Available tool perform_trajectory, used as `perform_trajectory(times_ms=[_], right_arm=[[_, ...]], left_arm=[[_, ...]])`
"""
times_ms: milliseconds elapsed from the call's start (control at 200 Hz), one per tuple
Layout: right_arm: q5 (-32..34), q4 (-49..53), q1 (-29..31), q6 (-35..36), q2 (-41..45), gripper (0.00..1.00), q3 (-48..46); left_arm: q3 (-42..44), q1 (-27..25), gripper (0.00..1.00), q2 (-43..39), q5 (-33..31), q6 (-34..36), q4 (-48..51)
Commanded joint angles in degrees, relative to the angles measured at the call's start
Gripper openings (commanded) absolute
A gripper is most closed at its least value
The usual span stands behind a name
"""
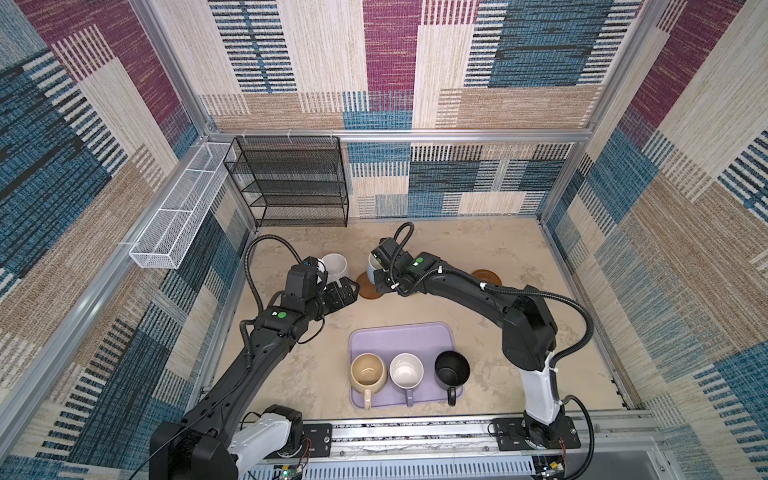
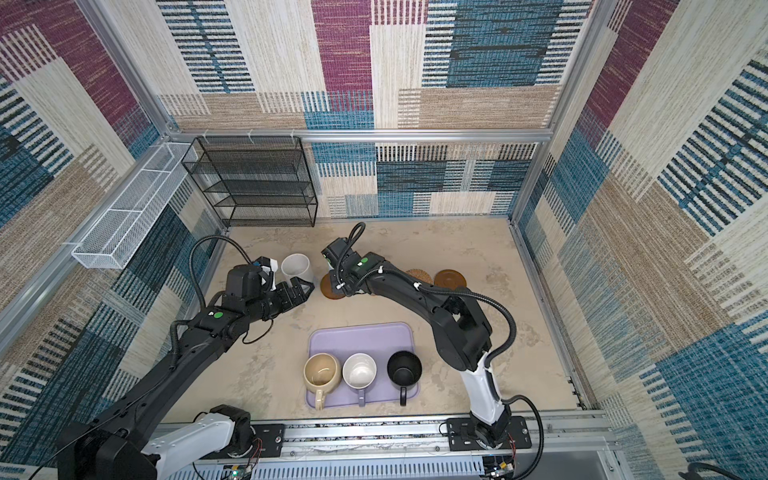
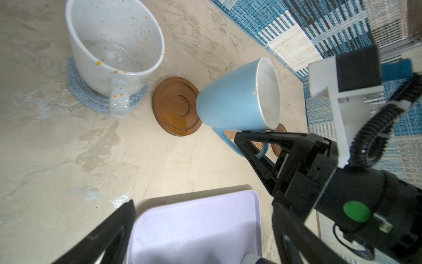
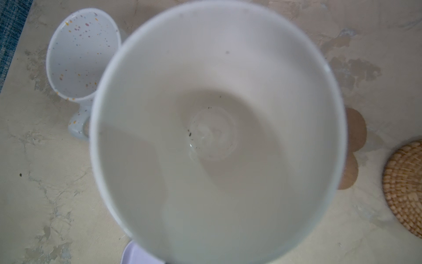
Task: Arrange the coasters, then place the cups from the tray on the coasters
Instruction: 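Carry the light blue mug with right gripper onto the round brown wooden coaster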
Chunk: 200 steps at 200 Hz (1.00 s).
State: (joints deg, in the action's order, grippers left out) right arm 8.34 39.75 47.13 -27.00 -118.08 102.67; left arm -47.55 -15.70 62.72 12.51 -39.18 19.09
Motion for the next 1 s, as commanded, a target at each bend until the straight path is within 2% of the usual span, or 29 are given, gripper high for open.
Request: perform_trajectory(times_ms=[0, 270, 856, 997], right_arm=[[-0.87, 0.13, -0.11, 1.67, -4.29, 0.0, 5.39], [0.08, 4.07, -0.21, 1.96, -11.47, 0.0, 13.39], [-1.11, 9.99, -0.21, 1.41, -15.07, 0.0, 18.27], [-1.48, 9.76, -0.2, 1.16, -14.88, 0.17, 18.08]], left_arm=[[0.49, 0.72, 0.96, 0.79, -0.59, -0.02, -0.62], [1.66, 0.76, 0.96, 2.4, -0.65, 0.0, -1.6], [2.22, 0.77, 0.96, 2.5, 0.85, -0.4, -3.02], [2.51, 0.83, 0.96, 2.34, 0.73, -0.53, -3.08]])
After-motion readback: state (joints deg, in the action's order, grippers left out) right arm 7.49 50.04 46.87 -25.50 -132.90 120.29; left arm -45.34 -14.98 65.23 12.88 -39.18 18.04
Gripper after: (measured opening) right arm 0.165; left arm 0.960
